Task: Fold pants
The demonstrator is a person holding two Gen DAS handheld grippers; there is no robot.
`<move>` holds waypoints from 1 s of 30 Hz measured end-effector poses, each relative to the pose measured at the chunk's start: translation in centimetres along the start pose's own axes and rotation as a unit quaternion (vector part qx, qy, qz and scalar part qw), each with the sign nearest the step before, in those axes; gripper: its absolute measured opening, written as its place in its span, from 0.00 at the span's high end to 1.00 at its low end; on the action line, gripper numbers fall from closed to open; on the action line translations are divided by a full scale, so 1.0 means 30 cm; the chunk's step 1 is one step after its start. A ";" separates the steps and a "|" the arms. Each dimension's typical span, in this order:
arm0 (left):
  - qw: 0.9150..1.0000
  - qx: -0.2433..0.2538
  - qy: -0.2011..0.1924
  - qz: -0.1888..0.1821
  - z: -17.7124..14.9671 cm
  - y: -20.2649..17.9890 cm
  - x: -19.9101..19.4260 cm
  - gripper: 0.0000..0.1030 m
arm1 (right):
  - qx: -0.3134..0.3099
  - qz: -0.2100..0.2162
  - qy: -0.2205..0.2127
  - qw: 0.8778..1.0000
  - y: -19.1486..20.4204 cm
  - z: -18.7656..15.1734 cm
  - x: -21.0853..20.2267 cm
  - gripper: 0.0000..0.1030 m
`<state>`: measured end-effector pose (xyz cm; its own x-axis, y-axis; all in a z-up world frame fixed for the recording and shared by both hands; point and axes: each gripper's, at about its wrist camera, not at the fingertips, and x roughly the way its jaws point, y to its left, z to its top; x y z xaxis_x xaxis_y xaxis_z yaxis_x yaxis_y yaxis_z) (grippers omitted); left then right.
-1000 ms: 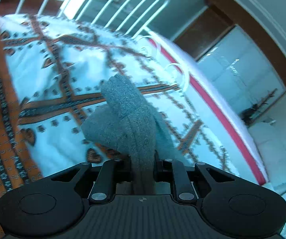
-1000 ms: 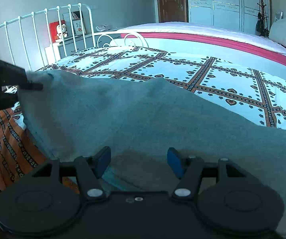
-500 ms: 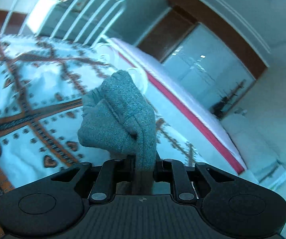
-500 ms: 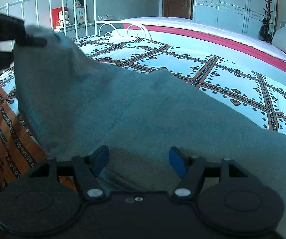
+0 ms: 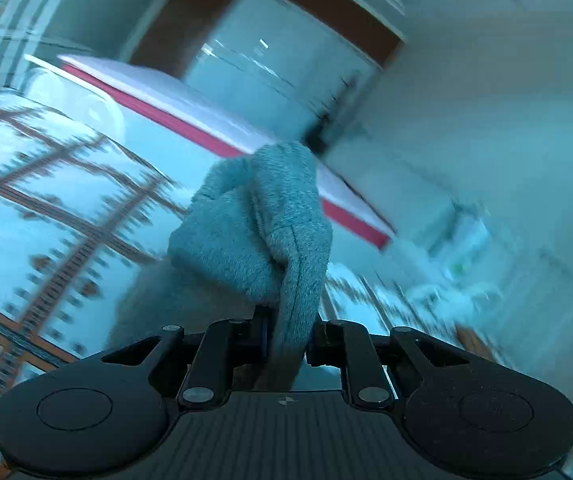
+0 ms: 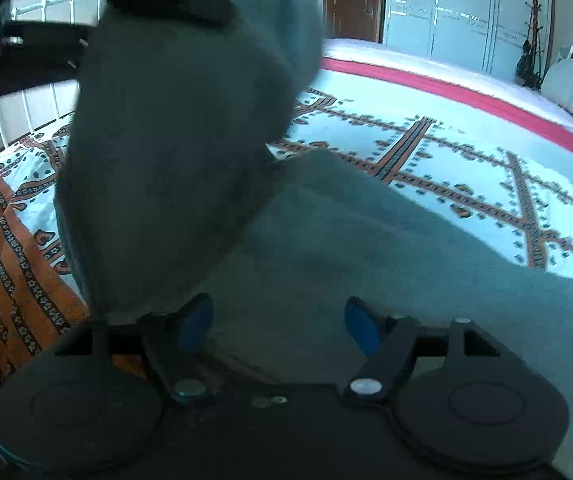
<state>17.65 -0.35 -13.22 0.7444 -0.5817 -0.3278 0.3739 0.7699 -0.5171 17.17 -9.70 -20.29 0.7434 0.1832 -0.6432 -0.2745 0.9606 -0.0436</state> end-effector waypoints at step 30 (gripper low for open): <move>0.954 0.230 0.179 0.067 -0.197 -0.383 0.178 0.29 | 0.353 0.015 -0.023 0.935 -0.578 -0.218 -0.298 0.20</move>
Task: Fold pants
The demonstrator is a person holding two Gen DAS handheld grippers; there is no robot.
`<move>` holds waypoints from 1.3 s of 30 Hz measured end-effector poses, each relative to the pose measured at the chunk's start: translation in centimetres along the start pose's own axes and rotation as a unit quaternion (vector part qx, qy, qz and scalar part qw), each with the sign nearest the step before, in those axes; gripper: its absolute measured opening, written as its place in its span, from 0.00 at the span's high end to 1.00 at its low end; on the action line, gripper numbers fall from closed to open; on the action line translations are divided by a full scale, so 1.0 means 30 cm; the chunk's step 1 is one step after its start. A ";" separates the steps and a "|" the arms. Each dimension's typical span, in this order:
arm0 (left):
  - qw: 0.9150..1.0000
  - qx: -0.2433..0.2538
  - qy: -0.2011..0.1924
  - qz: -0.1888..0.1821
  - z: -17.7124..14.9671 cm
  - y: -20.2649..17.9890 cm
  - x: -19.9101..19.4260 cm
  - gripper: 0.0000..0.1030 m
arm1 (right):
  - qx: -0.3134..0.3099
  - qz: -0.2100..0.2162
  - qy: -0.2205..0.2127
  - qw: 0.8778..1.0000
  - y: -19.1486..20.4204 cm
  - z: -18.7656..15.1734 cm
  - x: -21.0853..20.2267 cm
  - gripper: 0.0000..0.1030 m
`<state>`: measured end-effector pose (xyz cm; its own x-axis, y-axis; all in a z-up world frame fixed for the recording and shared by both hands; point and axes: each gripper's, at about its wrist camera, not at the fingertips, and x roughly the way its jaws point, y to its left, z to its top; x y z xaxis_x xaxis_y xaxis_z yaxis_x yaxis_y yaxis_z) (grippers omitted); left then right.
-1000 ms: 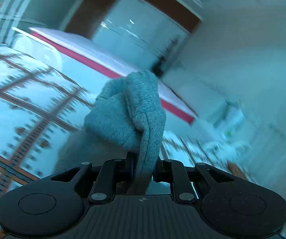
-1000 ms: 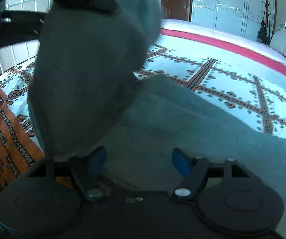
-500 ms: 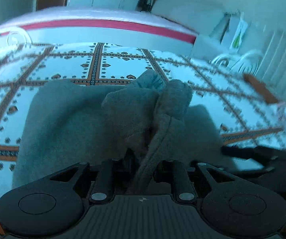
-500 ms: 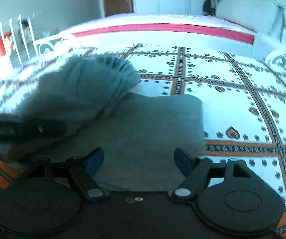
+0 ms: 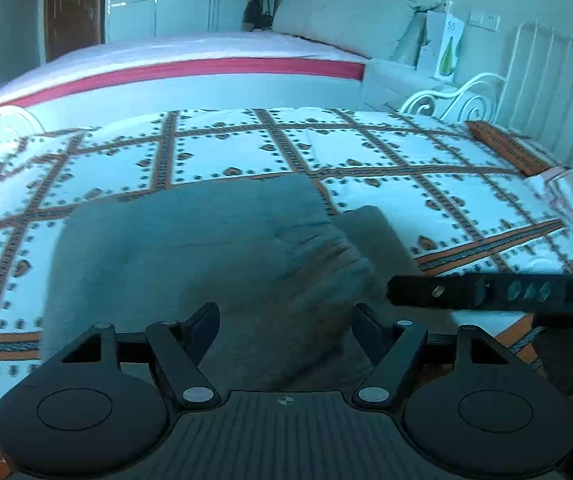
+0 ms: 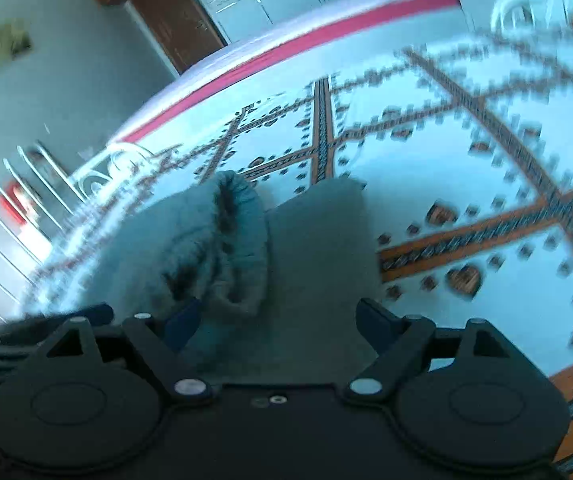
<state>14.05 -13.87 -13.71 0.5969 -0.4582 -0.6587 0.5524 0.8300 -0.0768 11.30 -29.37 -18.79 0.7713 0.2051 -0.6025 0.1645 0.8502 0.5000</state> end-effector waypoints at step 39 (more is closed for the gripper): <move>0.987 -0.136 0.031 0.081 -0.119 0.380 0.006 0.16 | -0.044 0.038 0.069 0.996 0.191 0.092 0.170 0.80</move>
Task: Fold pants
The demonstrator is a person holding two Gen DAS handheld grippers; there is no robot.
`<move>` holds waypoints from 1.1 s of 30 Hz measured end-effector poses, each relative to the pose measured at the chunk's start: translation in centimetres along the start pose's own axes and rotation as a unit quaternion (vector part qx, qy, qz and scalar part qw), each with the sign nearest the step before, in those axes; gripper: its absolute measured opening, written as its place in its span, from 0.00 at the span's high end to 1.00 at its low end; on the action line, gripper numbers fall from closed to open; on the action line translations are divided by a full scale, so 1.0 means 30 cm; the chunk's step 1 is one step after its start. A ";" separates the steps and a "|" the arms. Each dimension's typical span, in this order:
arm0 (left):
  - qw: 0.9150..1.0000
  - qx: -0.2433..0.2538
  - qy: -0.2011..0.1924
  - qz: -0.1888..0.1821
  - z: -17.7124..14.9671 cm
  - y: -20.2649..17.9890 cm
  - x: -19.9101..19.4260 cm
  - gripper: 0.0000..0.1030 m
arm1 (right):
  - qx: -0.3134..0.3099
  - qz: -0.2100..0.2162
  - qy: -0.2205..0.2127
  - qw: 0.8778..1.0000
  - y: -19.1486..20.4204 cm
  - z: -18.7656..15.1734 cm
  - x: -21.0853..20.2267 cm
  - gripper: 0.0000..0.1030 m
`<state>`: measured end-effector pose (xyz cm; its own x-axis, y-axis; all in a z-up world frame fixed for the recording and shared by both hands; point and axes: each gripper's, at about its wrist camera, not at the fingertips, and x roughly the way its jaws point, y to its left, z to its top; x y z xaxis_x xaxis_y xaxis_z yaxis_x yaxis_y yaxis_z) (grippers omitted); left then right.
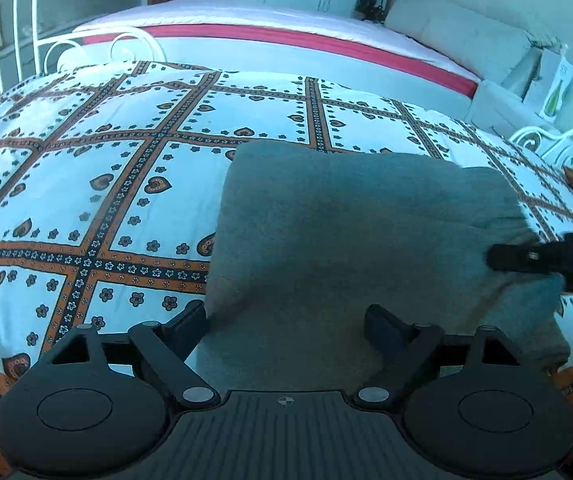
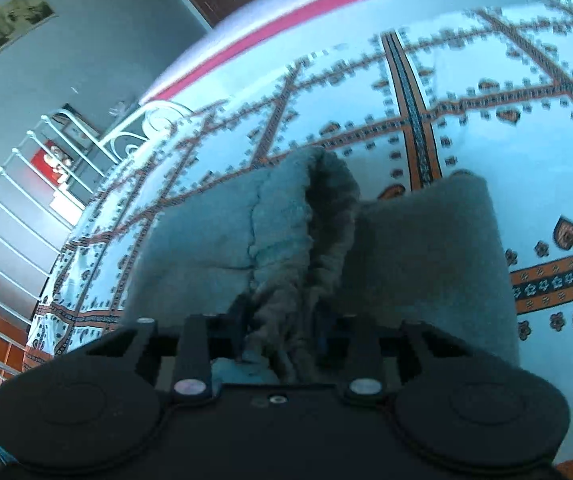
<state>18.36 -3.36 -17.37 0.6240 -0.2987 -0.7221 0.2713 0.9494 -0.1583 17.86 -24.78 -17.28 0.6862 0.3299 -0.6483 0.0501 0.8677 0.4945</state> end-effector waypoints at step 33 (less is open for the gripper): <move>0.998 -0.004 0.050 -0.041 -0.047 -0.075 0.041 0.12 | 0.037 -0.064 -0.005 0.997 -0.231 -0.088 -0.214 0.53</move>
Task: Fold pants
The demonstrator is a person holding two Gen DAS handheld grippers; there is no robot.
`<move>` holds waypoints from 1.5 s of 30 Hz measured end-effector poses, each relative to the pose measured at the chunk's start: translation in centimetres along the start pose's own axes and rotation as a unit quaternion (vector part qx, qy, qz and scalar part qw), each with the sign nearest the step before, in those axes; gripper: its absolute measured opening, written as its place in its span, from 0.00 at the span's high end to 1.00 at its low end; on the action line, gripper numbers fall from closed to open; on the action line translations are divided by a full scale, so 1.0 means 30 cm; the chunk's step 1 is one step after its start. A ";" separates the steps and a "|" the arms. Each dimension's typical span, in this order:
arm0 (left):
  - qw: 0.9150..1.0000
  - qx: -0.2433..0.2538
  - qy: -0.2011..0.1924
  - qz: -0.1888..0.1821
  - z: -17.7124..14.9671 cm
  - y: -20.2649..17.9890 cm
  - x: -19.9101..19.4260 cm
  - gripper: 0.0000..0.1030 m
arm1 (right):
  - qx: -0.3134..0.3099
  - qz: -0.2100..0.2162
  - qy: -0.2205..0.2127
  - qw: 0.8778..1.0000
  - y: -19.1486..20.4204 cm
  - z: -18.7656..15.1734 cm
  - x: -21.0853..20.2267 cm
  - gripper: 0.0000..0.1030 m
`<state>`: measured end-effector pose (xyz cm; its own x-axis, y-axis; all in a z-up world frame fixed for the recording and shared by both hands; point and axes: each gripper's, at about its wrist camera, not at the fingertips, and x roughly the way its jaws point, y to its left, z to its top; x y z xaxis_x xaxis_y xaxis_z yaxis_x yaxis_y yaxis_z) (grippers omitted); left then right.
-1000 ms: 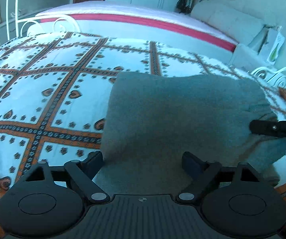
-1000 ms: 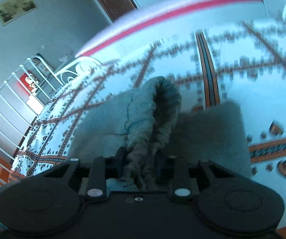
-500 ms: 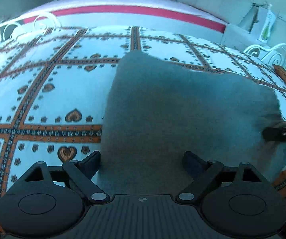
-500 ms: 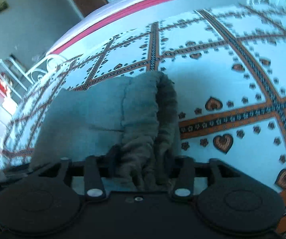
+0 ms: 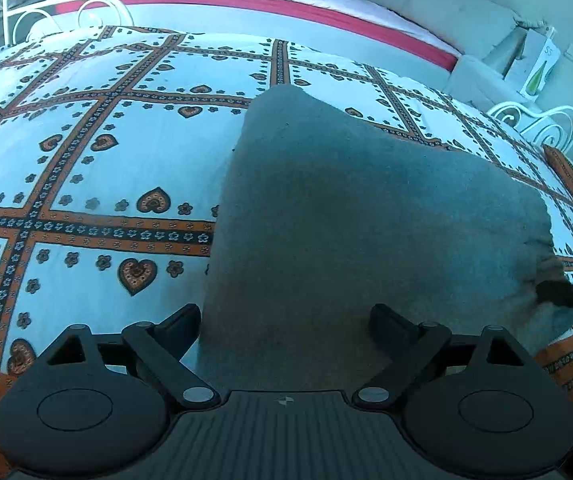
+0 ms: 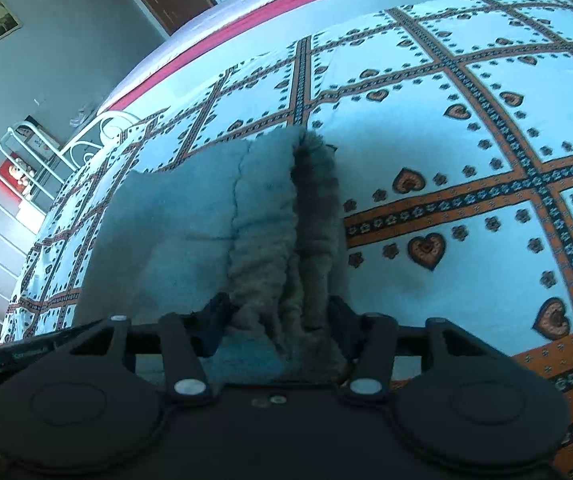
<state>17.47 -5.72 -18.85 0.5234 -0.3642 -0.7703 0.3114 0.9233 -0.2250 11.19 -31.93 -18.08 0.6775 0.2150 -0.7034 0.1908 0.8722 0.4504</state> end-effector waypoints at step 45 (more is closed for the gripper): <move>0.994 -0.051 0.059 -0.073 0.010 0.169 0.061 0.10 | 0.107 0.128 0.059 0.984 -0.167 0.091 0.195 0.20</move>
<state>20.25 -1.73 -21.21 0.3796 -0.4834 -0.7888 0.2919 0.8717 -0.3937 16.13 -36.25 -22.95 0.6385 0.4755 -0.6052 0.1781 0.6737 0.7172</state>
